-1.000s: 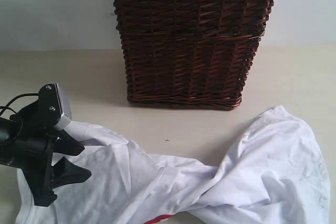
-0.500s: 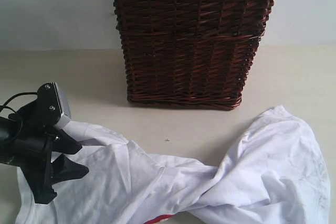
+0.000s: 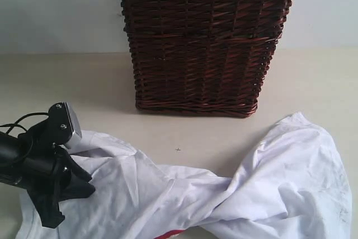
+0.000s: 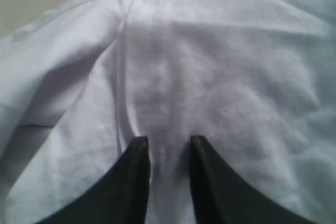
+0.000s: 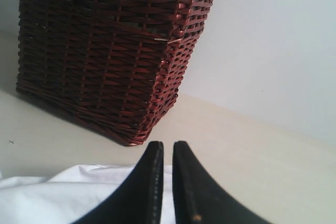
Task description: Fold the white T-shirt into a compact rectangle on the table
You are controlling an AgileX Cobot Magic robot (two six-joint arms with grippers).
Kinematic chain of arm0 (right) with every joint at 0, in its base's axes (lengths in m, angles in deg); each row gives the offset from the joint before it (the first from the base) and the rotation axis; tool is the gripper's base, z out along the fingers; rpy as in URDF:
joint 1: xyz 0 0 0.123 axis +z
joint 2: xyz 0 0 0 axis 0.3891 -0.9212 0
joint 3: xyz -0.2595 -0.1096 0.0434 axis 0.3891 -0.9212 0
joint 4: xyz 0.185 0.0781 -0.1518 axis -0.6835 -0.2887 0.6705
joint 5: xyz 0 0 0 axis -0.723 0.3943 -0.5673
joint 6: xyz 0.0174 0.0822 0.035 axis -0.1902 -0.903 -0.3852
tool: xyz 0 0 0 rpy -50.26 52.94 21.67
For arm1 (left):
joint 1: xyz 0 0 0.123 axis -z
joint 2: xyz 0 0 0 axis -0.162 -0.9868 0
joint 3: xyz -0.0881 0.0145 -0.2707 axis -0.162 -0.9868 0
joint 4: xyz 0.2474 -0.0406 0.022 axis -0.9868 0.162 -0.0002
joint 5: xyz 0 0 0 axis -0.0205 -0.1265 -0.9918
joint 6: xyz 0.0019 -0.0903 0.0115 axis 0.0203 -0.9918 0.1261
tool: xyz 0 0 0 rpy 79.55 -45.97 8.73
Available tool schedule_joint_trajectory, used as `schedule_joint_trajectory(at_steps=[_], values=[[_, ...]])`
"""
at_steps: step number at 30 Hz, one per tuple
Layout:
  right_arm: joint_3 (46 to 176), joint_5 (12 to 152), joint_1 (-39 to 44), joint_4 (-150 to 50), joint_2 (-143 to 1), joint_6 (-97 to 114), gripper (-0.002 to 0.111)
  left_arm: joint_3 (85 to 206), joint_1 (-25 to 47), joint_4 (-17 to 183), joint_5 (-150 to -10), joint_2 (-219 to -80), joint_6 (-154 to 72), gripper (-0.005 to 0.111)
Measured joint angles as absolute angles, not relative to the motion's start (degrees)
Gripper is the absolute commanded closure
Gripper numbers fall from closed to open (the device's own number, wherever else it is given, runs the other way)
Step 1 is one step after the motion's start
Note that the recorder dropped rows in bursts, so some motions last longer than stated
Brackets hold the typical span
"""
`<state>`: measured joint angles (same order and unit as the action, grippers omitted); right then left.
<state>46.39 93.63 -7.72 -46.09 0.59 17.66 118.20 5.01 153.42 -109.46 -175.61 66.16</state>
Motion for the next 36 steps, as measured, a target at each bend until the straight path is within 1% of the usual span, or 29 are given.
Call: schedule_joint_trajectory(at_steps=[1, 5, 10, 16, 23, 26, 31, 36], values=[[46.39, 93.63, -7.72, -46.19, 0.59, 17.66, 0.099, 118.20, 5.01, 153.42, -109.71, -176.05, 66.16, 0.107], [46.39, 93.63, -7.72, -46.19, 0.59, 17.66, 0.099, 118.20, 5.01, 153.42, -110.50, -175.77, 65.38, 0.107], [46.39, 93.63, -7.72, -46.19, 0.59, 17.62, 0.099, 118.20, 5.01, 153.42, -108.95, -171.30, 64.62, 0.107], [46.39, 93.63, -7.72, -46.19, 0.59, 17.52, 0.099, 118.10, 5.01, 153.42, -107.43, -159.30, 64.62, 0.107], [46.39, 93.63, -7.72, -46.19, 0.59, 17.52, 0.099, 119.13, 5.01, 153.04, -98.00, -143.14, 64.98, 0.107], [46.39, 93.63, -7.72, -46.19, 0.59, 17.52, 0.099, 121.36, 5.01, 152.88, -99.04, -139.03, 68.25, 0.107], [46.39, 93.63, -7.72, -46.19, 0.59, 17.52, 0.099, 125.43, 5.01, 152.88, -105.81, -140.23, 69.65, 0.107], [46.39, 93.63, -7.72, -46.19, 0.59, 17.52, 0.099, 134.07, 5.01, 153.41, -106.53, -149.90, 72.23, 0.107]])
